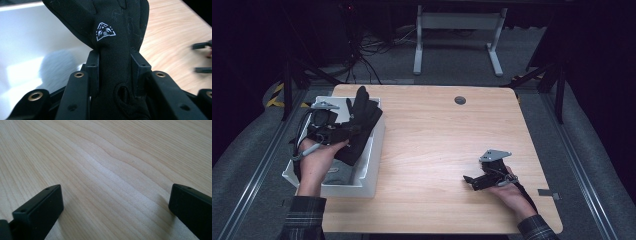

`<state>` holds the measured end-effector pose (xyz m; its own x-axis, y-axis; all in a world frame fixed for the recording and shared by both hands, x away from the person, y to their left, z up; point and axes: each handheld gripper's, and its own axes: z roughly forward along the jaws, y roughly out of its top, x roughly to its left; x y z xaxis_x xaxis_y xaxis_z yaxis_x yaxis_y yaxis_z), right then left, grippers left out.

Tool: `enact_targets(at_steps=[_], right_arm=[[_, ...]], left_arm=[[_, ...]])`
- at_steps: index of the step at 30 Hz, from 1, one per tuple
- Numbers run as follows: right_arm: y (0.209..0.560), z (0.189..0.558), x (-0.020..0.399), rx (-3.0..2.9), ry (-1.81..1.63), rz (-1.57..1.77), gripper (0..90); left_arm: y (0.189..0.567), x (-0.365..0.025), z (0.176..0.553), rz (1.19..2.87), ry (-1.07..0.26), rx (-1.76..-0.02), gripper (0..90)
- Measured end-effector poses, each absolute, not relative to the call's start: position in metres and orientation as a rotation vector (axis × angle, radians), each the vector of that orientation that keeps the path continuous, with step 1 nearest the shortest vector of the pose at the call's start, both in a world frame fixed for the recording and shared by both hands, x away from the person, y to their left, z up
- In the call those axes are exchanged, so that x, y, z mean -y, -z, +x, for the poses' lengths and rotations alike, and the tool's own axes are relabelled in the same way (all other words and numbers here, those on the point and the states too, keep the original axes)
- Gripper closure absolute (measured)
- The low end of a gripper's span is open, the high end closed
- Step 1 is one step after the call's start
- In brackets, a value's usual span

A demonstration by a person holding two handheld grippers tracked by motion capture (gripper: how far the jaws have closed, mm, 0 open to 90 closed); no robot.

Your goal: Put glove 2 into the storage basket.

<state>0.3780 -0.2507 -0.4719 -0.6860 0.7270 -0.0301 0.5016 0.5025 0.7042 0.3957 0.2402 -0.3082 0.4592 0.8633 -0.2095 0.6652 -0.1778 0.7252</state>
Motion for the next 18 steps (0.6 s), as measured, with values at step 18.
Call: enact_targets(at_steps=[18], right_arm=[[0.472,0.378,0.251,-2.426,-0.981,1.03,0.0]], left_arm=[[0.371,-0.278,0.406,1.923,-0.241,-1.522,61.1]])
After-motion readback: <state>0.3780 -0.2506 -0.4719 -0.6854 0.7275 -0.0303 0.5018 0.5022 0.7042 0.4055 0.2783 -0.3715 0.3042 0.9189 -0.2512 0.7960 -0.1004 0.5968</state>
